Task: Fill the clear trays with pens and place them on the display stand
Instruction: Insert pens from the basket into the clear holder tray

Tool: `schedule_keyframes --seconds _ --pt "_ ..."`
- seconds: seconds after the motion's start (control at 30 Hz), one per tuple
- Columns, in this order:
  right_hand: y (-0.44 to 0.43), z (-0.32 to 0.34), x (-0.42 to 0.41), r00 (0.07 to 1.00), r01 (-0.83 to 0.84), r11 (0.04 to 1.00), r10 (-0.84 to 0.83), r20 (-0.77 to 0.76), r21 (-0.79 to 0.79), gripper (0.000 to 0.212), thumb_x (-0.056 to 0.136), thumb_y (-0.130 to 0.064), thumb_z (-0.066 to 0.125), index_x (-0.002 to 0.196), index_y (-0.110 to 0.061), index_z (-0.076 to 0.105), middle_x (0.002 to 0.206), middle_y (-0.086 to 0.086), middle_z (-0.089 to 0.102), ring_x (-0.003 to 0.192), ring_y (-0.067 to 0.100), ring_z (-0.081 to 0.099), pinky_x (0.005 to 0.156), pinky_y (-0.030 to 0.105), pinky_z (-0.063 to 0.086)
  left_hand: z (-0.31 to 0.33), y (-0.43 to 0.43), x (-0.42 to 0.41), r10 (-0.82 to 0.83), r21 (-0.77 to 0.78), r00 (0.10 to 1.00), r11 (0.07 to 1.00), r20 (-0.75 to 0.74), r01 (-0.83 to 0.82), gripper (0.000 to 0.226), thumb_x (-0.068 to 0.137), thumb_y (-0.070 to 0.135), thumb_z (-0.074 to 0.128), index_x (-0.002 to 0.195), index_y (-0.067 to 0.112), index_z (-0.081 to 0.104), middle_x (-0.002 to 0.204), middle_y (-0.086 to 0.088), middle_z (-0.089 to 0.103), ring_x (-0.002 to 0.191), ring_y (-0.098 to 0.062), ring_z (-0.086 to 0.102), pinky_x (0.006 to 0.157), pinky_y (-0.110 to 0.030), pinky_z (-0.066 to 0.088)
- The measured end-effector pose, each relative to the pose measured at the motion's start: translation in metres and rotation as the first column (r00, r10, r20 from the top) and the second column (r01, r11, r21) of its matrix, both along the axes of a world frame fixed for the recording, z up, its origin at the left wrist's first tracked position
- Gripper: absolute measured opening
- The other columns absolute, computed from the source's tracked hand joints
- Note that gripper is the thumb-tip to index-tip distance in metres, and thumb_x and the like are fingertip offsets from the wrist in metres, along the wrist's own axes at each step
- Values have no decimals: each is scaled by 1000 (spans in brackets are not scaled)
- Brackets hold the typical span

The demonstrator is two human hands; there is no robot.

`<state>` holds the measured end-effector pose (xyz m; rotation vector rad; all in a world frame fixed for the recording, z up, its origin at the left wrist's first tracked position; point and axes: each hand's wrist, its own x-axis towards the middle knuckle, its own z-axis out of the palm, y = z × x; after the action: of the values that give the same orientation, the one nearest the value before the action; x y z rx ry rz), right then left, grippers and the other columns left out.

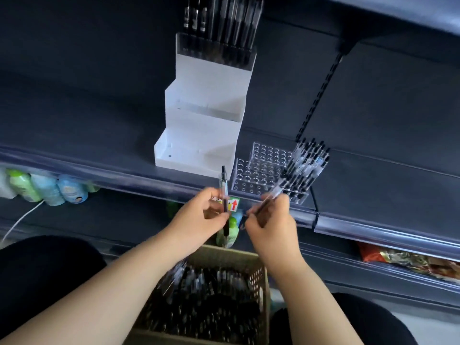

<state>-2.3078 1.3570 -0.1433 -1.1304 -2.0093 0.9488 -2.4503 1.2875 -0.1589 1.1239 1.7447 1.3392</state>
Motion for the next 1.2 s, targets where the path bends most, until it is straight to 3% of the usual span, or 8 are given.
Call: schedule_keyframes --seconds 0.2,0.3,0.43,0.57,0.7,0.8,1.03,1.2 --pt "64 78 4 982 89 982 -59 -180 167 9 88 -28 47 81 -34 46 75 -12 69 62 8 66 59 38 52 42 67 -24 -31 84 999 996 -45 35 12 82 20 69 86 28 59 82 12 70 74 -13 70 77 -32 54" --pt "97 105 0 981 159 938 -115 -154 308 10 87 -34 53 78 -30 53 68 -12 67 57 8 62 60 37 53 54 91 -32 -36 159 999 987 -22 39 3 84 25 66 85 24 64 84 9 71 74 -14 69 68 -21 56" --pt "126 108 -2 970 209 909 -147 -192 361 34 79 -22 63 87 -47 41 75 -19 65 65 4 66 65 33 55 46 107 -45 -18 213 997 977 74 2 10 80 23 68 83 31 63 85 3 74 75 -20 71 75 -43 58" --pt "141 100 -4 985 161 880 -172 -15 448 26 83 -19 61 91 -30 38 64 -15 63 64 -9 58 53 3 40 39 127 -50 -8 238 979 970 205 -42 20 75 18 72 85 27 58 82 -5 75 77 -26 72 80 -45 56" --pt "151 97 -7 982 113 896 -166 89 429 15 83 -28 57 87 -15 51 69 -13 61 66 2 58 55 5 39 41 137 -46 -69 295 953 955 296 -23 33 59 33 70 87 20 58 83 -8 74 79 -23 72 69 -27 58" --pt "157 95 -11 977 146 897 -198 83 418 19 79 -23 62 89 -18 46 66 -11 59 66 0 57 53 5 38 36 137 -44 -85 297 944 955 319 -14 30 64 28 68 90 18 59 86 -9 74 80 -23 72 71 -26 58" --pt "161 90 -14 982 185 921 -190 -18 342 76 75 -9 60 134 -36 21 70 -8 68 59 4 62 53 11 47 32 132 -39 -114 316 942 949 314 10 26 58 36 67 84 32 64 85 -4 75 79 -18 72 68 -19 55" --pt "162 90 -15 985 155 898 -173 7 412 49 83 -9 50 125 -32 38 62 5 65 57 7 57 49 6 39 31 129 -39 -115 322 941 947 317 7 22 61 32 66 82 35 65 85 -3 75 79 -17 72 66 -18 55"
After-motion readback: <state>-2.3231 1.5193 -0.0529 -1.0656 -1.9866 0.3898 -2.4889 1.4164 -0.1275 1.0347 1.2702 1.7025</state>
